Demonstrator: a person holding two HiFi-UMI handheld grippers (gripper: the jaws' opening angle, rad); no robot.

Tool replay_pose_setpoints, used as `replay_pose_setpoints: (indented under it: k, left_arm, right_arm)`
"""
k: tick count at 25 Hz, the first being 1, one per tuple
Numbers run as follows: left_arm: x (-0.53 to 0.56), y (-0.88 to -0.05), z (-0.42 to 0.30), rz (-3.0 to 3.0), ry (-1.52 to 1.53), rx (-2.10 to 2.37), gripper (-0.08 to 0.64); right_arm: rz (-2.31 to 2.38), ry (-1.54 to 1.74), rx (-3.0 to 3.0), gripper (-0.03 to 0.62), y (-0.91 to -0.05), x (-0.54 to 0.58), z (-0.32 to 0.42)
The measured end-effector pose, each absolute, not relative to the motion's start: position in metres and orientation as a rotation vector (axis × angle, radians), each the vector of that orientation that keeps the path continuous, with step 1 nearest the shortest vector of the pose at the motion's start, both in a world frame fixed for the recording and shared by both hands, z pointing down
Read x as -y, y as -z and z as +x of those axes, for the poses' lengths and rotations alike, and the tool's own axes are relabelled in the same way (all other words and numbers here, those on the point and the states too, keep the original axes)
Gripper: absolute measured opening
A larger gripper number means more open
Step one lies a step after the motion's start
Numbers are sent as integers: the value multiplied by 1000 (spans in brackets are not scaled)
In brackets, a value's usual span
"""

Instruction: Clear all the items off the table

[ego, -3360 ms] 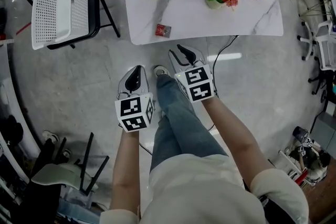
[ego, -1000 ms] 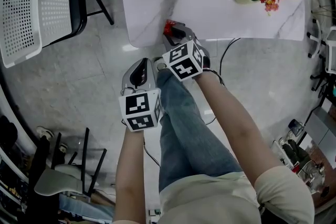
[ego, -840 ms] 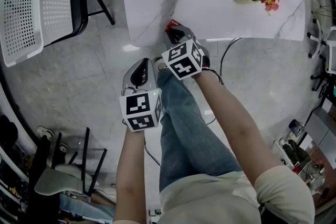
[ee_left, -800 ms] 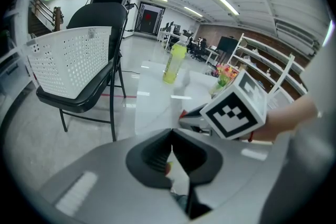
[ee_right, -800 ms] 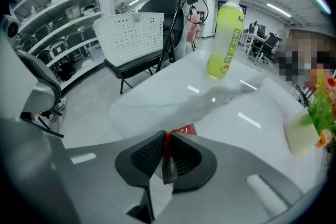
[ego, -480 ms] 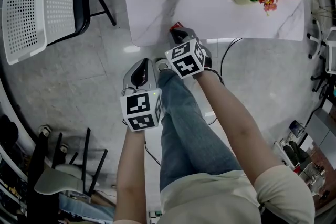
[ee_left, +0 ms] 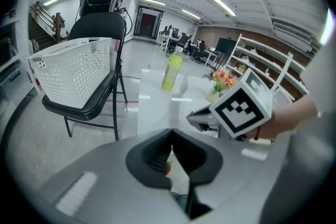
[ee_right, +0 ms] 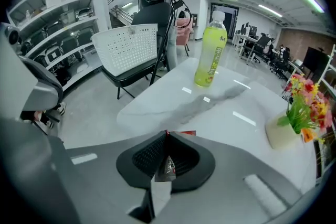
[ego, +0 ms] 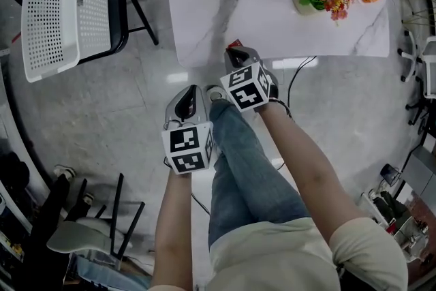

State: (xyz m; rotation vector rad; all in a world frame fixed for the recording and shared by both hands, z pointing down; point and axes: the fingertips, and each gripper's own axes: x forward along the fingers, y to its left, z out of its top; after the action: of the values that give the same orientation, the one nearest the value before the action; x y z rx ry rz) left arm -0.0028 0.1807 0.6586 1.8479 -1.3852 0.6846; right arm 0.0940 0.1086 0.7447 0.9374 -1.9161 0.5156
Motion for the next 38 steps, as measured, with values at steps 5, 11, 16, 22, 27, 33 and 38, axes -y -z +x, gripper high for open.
replay_pose_setpoints:
  k: [5,11,16,22,27,33,38]
  left_arm:
    - [-189,-638,0,1856,-678,1390,8]
    - [-198,-612,3,1854,-672,1402,8]
    - [-203,-584,1,1854,-659,1418,8]
    - [-207,-553,-3,1853,-653,1449,8]
    - [-214,-526,-11,1827,-640,1482,8]
    - [-217,-499,-19,1780,-601,1532,8]
    - [-215,-479,-23,1791,-599,1563,8]
  right_arm:
    - [969,-501,1949,14,-709,-109,91]
    - [995,-500,1981,14,-664,-115,91]
    - [1015,-516,1998,14,-629,-121,90]
    - [1022,-500,2028,14,-589,-127,89]
    - [1027,-513,2051,14,-554,-133,85]
    - [1015,-486,2094,14,-513,-132,81]
    - [993,-448,2121,14,-488,-133,78]
